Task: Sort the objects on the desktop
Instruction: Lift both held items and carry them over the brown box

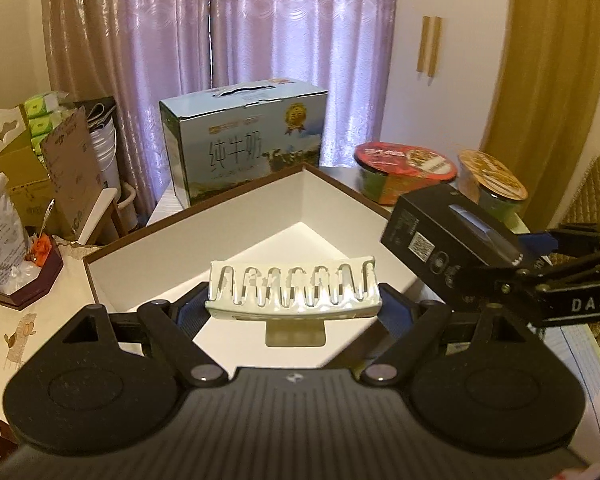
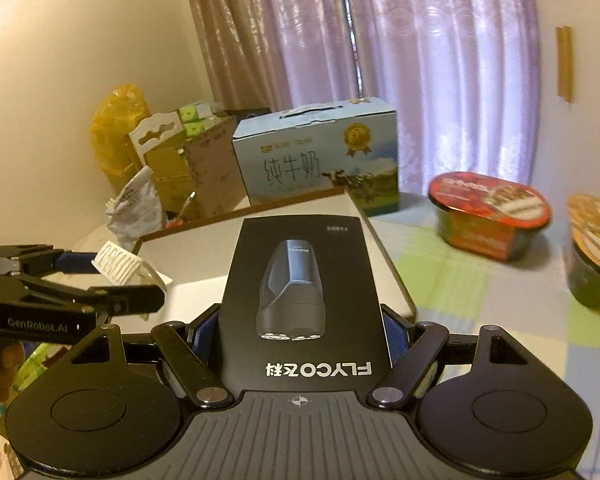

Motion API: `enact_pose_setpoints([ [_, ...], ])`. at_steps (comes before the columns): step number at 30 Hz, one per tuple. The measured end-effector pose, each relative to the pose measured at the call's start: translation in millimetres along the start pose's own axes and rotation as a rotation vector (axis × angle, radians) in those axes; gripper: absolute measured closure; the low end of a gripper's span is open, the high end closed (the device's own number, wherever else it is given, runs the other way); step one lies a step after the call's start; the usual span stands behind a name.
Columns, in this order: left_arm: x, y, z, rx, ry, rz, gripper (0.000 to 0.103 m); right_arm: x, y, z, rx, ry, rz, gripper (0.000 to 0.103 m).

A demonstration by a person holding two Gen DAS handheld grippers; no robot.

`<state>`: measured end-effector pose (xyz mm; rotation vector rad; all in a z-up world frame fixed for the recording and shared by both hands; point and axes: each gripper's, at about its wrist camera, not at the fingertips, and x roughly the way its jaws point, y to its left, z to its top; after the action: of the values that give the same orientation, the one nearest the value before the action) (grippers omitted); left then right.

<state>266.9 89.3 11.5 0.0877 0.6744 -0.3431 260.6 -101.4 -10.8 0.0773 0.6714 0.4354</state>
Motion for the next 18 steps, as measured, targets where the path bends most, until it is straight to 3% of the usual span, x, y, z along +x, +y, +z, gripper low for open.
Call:
enact_pose_setpoints([
  [9, 57, 31, 11, -0.057, 0.094, 0.019, 0.019, 73, -1, 31, -0.049, 0.039, 0.034, 0.027],
  [18, 106, 54, -10, -0.176, 0.268, 0.088, 0.019, 139, -10, 23, -0.080, 0.157, -0.004, 0.027],
])
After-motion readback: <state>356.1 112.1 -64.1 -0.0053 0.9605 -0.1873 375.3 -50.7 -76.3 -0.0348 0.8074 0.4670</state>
